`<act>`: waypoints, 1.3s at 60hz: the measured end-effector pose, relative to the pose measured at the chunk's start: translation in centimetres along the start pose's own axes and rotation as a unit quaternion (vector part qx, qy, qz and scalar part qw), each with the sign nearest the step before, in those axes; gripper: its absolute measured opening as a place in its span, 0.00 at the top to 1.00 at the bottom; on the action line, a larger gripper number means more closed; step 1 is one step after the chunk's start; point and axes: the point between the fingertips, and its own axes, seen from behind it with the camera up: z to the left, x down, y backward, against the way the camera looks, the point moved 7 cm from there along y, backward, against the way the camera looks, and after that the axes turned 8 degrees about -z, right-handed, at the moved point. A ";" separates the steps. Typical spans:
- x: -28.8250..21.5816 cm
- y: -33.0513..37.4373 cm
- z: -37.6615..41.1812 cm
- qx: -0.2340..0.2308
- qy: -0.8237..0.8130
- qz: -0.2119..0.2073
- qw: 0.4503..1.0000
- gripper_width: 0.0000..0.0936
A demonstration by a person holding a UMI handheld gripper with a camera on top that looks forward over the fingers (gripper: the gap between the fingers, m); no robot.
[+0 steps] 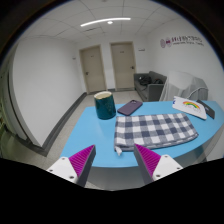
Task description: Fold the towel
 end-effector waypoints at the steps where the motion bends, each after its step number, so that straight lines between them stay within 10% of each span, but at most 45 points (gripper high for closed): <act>1: 0.0 -0.9 -0.1 0.001 0.003 -0.004 1.000 0.15; 20: 2.5 -13.2 -1.2 -0.004 0.089 -0.012 0.996 0.23; 27: 2.3 -13.6 -1.7 -0.020 0.108 -0.016 0.994 0.48; 33: 2.1 -13.7 -3.4 -0.001 0.137 -0.026 0.990 0.90; 37: 2.1 -13.7 -3.2 0.004 0.132 -0.036 0.991 0.95; 47: -1.0 -12.1 -3.5 -0.019 0.093 -0.056 0.994 0.98; 61: -11.7 -6.4 -17.5 0.103 0.035 -0.144 0.984 0.97; 73: -4.5 -8.2 -29.2 0.189 0.026 -0.017 0.981 0.94; 78: -2.1 -8.8 -29.9 0.181 -0.001 0.024 0.983 0.73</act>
